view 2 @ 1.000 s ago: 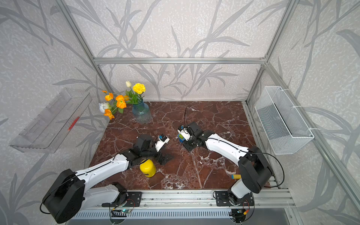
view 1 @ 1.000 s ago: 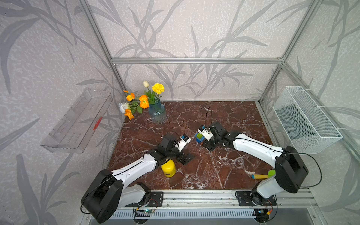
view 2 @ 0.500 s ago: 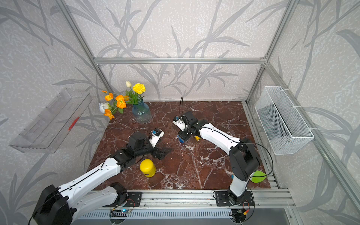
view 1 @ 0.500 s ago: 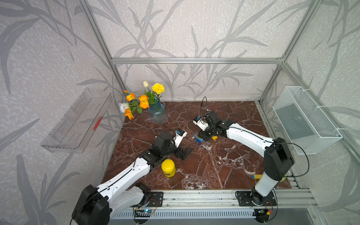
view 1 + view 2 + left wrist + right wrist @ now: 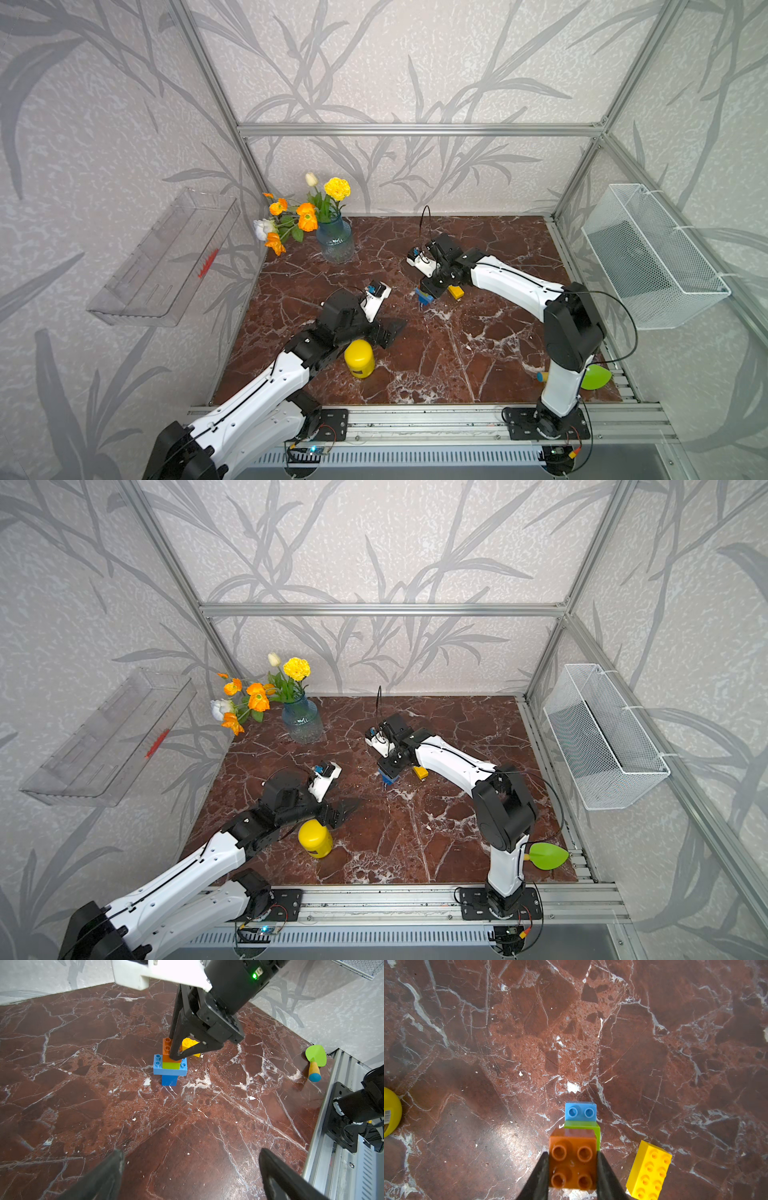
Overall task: Assemble the letter f with lego
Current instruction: Assemble the lego brick with the lego brick.
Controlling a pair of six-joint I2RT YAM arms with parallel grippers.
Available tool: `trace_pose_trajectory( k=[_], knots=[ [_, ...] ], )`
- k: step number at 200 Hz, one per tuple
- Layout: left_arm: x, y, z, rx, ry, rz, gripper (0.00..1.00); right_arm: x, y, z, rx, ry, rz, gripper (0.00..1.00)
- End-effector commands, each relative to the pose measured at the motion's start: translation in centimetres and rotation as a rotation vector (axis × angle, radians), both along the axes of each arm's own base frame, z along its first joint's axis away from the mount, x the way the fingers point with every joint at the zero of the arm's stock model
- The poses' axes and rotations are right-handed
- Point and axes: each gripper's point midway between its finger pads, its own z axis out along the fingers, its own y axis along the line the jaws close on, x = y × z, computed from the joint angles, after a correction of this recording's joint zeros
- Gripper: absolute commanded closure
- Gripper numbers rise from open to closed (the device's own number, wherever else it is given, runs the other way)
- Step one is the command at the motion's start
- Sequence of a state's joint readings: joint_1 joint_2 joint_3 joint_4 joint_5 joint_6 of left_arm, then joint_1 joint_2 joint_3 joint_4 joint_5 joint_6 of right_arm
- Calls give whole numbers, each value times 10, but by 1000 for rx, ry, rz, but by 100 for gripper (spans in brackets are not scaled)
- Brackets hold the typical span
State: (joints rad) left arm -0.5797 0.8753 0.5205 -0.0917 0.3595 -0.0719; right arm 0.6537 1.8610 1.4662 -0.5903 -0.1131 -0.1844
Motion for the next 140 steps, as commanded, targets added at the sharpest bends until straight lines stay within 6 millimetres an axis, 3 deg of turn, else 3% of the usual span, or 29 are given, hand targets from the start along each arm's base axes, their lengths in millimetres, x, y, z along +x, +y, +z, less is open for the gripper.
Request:
trace_pose_trajectory(
  k=[1,140],
  knots=[
    [-4,1,-1,2,-5,-7,1,5,-1,4,-16,-5,2,70],
    [-9,-2,-3,-8,1,-39,1,10,-6,-3,-10,27,-7,70]
  ],
)
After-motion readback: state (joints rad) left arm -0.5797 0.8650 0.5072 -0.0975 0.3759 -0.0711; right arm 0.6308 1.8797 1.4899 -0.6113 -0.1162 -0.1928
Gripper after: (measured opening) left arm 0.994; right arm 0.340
